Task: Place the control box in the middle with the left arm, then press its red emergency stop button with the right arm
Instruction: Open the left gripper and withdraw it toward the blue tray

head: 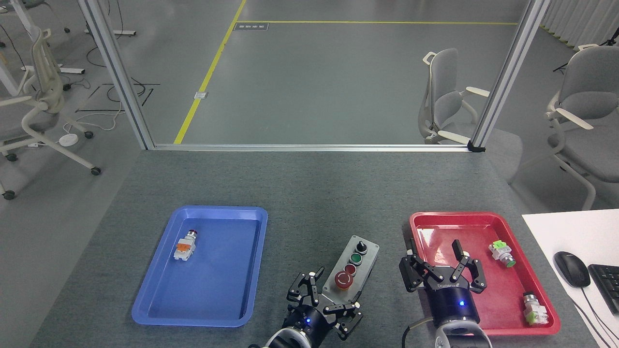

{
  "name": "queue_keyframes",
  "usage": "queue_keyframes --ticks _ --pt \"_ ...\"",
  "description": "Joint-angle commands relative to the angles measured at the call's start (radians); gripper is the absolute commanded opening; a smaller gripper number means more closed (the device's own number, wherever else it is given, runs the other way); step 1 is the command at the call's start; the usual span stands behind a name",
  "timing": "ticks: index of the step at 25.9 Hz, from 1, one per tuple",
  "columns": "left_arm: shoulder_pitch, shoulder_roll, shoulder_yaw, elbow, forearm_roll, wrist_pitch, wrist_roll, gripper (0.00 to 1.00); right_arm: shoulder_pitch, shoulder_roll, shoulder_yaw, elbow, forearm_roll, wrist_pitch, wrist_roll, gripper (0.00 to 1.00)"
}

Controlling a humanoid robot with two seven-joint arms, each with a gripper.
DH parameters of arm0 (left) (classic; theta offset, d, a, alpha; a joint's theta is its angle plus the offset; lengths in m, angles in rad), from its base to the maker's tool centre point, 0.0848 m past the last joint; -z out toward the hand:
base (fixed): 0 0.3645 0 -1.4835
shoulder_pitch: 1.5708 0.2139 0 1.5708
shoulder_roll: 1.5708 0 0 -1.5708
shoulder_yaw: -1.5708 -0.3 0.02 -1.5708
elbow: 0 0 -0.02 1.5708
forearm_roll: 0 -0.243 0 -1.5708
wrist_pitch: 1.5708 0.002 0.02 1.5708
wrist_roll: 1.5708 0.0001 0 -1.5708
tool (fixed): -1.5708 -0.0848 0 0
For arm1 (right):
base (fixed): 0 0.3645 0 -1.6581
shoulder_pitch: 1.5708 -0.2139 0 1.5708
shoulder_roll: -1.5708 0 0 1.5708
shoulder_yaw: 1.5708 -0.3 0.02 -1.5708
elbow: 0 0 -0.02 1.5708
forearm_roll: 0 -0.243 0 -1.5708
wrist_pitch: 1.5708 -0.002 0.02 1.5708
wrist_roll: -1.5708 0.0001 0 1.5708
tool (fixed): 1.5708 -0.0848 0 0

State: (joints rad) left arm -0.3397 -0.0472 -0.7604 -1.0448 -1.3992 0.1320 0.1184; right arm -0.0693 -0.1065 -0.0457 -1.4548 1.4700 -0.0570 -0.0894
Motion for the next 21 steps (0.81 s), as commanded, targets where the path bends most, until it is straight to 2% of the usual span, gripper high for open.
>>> queue_keyframes --ticks 1,5,8,10,14,18,21 --pt "0.068 0.148 0.007 -0.176 0.005 -0.026 -0.002 0.99 0.000 0.002 0.001 0.001 0.003 0.000 0.007 0.97" --pt "0.176 0.302 0.098 -0.348 0.016 -0.054 -0.002 0.99 0.000 0.007 0.003 0.001 0.003 0.000 0.007 0.97" --pt "0.271 0.362 0.240 -0.463 0.037 -0.137 -0.002 0.99 0.000 0.008 0.004 0.001 0.003 -0.001 0.007 0.97" --pt "0.318 0.363 0.372 -0.518 0.048 -0.190 -0.002 0.99 0.000 0.008 0.004 0.001 0.003 -0.007 0.007 0.97" --pt "0.327 0.348 0.601 -0.543 0.066 -0.252 0.001 0.99 0.000 0.017 0.021 -0.001 0.004 -0.017 0.008 0.95" --pt "0.289 0.339 0.747 -0.503 0.152 -0.252 0.000 0.99 0.000 0.024 0.055 -0.001 0.009 -0.018 0.019 0.82" --pt "0.260 0.336 0.789 -0.452 0.239 -0.239 0.003 0.99 0.000 0.028 0.090 -0.003 0.009 -0.021 0.053 0.64"
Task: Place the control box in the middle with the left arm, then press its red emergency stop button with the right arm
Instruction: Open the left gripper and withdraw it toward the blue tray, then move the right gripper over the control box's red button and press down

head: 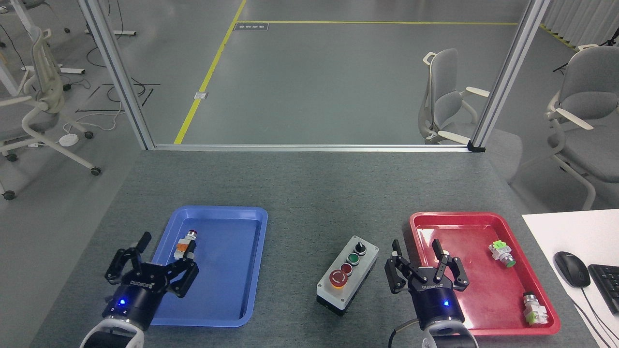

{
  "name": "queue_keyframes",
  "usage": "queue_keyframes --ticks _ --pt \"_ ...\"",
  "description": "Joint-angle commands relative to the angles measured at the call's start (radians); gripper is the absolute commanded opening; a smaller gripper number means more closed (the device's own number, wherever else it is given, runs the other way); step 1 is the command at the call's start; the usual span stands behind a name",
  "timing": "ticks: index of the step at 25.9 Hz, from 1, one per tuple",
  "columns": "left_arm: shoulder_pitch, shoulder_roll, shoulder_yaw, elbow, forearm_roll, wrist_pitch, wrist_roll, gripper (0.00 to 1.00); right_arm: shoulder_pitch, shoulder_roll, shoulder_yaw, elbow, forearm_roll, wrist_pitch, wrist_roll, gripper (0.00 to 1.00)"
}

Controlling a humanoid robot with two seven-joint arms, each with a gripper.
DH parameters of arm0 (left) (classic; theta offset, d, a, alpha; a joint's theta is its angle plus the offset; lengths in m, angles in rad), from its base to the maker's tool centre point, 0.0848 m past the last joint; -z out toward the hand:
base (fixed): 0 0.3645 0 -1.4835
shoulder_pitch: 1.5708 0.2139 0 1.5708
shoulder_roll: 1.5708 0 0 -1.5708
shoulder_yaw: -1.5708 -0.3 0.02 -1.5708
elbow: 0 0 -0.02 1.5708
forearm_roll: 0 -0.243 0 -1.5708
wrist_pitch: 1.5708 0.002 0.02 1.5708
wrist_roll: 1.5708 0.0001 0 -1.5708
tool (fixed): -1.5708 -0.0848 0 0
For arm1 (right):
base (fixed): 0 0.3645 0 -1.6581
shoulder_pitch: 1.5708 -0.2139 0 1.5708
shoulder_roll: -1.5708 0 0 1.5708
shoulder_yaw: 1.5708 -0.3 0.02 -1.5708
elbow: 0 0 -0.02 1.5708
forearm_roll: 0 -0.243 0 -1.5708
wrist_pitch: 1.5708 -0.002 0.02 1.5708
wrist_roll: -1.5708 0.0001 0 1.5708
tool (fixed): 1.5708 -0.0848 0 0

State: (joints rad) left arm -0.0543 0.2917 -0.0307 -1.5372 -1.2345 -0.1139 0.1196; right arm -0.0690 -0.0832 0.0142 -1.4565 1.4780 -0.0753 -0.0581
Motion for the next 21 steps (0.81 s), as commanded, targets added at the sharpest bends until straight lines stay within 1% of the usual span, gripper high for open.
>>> queue_keyframes --ticks 1,4,7,8,10,11,13,16,18,21 --pt "-0.041 -0.005 0.066 0.063 0.106 0.013 0.003 0.99 0.000 0.011 0.043 -0.001 0.001 -0.008 0.026 0.59" --pt "-0.085 -0.032 0.067 0.131 0.184 0.036 0.005 0.99 0.000 0.020 0.075 -0.004 0.001 -0.035 0.026 0.42" --pt "-0.119 -0.057 0.067 0.177 0.185 0.039 0.006 0.99 0.003 0.020 0.112 -0.008 0.005 -0.064 0.029 0.24" --pt "-0.121 -0.062 0.067 0.177 0.181 0.040 0.005 0.99 0.005 0.022 0.125 -0.008 0.021 -0.069 0.030 0.18" --pt "-0.122 -0.062 0.067 0.178 0.179 0.042 0.006 0.99 0.006 0.030 0.150 -0.008 0.062 -0.070 0.040 0.08" --pt "-0.122 -0.062 0.067 0.180 0.179 0.042 0.008 0.99 0.008 0.042 0.161 -0.008 0.079 -0.070 0.055 0.04" --pt "-0.122 -0.060 0.069 0.178 0.179 0.042 0.009 0.99 0.009 0.053 0.178 -0.005 0.094 -0.073 0.069 0.00" --pt "-0.119 -0.045 0.069 0.186 0.173 0.037 0.009 0.99 0.005 0.071 0.196 0.015 0.107 -0.078 0.070 0.00" --pt "-0.107 -0.060 0.071 0.163 0.178 0.033 0.017 0.99 0.000 0.083 0.198 0.036 0.128 -0.077 0.072 0.00" --pt "-0.108 -0.059 0.069 0.152 0.175 0.033 0.014 0.99 -0.006 0.091 0.204 0.076 0.140 -0.081 0.072 0.00"
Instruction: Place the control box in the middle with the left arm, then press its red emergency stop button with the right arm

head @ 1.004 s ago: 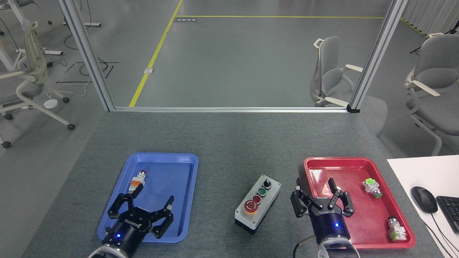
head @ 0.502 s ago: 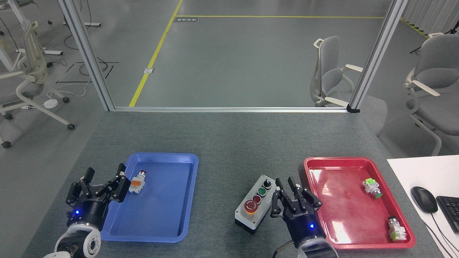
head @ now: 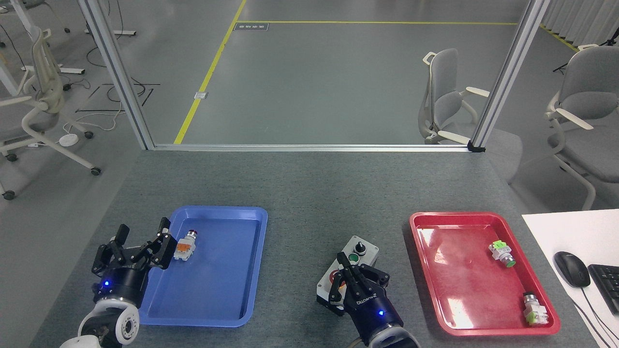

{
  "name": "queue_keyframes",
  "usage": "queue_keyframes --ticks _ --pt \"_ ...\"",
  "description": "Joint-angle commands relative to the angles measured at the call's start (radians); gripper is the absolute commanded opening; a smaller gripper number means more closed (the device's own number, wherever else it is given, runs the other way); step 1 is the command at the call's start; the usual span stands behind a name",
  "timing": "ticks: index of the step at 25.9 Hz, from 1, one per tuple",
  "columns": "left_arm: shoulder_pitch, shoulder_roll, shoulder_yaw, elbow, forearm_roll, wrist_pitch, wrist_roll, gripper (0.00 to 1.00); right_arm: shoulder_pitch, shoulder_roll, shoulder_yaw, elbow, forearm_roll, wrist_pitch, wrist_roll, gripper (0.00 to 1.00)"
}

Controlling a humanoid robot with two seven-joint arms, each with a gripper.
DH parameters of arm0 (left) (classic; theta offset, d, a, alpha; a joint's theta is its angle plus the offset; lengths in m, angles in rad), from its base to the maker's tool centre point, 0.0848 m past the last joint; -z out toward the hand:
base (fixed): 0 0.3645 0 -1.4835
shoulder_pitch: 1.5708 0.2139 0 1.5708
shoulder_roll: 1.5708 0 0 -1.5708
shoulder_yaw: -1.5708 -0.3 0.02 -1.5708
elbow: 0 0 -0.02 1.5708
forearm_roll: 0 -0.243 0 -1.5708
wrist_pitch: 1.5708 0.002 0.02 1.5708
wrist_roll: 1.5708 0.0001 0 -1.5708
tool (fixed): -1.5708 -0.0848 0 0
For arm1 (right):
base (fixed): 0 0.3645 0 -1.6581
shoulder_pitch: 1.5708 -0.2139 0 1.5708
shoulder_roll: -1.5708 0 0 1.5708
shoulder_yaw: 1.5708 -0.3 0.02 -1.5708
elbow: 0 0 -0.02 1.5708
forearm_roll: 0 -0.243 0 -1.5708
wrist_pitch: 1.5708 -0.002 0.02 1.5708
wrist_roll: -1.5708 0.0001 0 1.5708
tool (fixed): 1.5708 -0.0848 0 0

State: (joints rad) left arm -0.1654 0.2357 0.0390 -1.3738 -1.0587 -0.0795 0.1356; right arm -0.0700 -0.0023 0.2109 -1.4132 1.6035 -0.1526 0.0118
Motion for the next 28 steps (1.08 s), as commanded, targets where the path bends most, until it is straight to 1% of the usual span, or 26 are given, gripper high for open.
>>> queue_keyframes --ticks 1,6,9,12,16,22,25,28 --pt "0.003 0.001 -0.001 -0.011 -0.001 -0.002 -0.002 0.99 -0.007 0.015 0.008 0.037 0.015 -0.005 0.002 0.00" --pt "-0.008 0.005 0.002 -0.010 0.000 0.004 -0.002 0.99 -0.013 0.025 0.016 0.060 0.013 0.001 0.043 0.00" --pt "-0.010 0.005 0.002 -0.008 0.000 0.006 0.001 0.99 -0.013 0.024 0.018 0.069 0.013 0.007 0.045 0.00" --pt "-0.010 0.005 0.002 -0.007 0.000 0.006 0.001 0.99 -0.014 0.024 0.018 0.103 0.013 0.013 0.062 0.00" --pt "-0.011 0.010 0.004 -0.005 0.000 0.006 0.001 0.99 -0.037 0.027 0.019 0.168 0.010 0.024 0.082 0.00" --pt "-0.005 0.011 0.002 0.015 -0.003 0.006 -0.001 0.99 -0.039 0.022 0.018 0.151 -0.001 0.028 0.071 0.00" --pt "0.003 0.011 0.002 0.018 -0.006 0.006 0.001 0.99 -0.040 0.021 0.012 0.094 -0.002 0.053 0.036 0.00" --pt "0.006 0.005 -0.005 0.036 -0.007 0.004 0.001 0.99 -0.042 0.016 0.002 0.045 -0.007 0.054 0.030 0.00"
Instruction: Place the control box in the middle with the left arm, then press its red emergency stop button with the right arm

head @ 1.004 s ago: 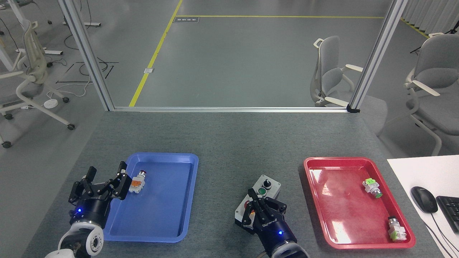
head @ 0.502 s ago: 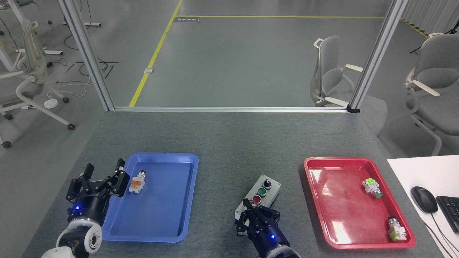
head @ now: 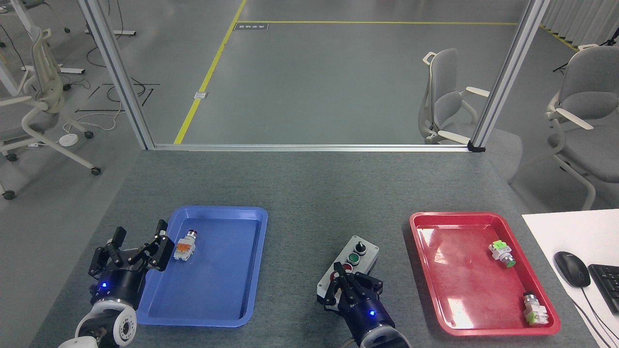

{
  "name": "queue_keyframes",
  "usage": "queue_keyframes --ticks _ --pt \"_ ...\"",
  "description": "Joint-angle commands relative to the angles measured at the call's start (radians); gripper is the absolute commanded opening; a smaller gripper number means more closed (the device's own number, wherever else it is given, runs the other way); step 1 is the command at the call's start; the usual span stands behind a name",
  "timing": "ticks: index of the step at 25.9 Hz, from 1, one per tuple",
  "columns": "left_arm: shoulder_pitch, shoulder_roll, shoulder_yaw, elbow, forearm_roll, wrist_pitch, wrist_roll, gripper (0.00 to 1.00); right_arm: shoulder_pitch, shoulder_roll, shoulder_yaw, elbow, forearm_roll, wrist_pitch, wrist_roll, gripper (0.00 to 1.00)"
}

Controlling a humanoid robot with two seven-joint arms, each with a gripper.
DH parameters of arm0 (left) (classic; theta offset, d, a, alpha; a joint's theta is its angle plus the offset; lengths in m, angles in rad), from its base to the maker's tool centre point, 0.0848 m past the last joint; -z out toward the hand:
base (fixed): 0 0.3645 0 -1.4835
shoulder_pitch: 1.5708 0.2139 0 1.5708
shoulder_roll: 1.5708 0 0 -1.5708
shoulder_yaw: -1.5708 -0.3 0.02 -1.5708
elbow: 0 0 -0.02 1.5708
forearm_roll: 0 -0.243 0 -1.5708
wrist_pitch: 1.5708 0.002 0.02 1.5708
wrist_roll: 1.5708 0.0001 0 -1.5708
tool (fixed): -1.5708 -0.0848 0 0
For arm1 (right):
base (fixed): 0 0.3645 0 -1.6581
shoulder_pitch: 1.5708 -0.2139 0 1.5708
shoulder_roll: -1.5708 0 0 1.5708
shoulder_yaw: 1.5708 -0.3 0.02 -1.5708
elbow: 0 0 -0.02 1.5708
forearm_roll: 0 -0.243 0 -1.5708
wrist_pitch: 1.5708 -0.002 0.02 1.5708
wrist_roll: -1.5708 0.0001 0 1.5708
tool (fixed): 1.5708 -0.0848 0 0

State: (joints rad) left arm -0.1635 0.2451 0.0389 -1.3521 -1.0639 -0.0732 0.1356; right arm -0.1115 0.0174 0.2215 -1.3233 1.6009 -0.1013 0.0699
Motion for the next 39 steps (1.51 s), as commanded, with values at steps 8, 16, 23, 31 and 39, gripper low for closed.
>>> queue_keyframes --ticks 8,16,23,31,39 --pt "0.009 -0.047 -0.067 0.076 -0.030 -0.002 0.002 0.99 0.006 -0.053 -0.090 -0.079 -0.058 0.003 -0.070 0.54" --pt "0.010 -0.053 -0.063 0.079 -0.022 -0.007 0.004 0.99 0.047 -0.111 -0.266 -0.155 -0.075 -0.054 -0.087 0.99" --pt "0.010 -0.053 -0.063 0.079 -0.021 -0.007 0.004 0.99 0.095 -0.122 -0.386 -0.188 -0.076 -0.090 -0.088 0.99" --pt "0.010 -0.053 -0.063 0.079 -0.021 -0.007 0.006 0.99 0.099 -0.165 -0.406 -0.191 -0.131 -0.109 -0.124 0.99" --pt "0.010 -0.053 -0.063 0.079 -0.021 -0.007 0.004 0.99 0.102 -0.169 -0.406 -0.189 -0.131 -0.100 -0.122 0.99"
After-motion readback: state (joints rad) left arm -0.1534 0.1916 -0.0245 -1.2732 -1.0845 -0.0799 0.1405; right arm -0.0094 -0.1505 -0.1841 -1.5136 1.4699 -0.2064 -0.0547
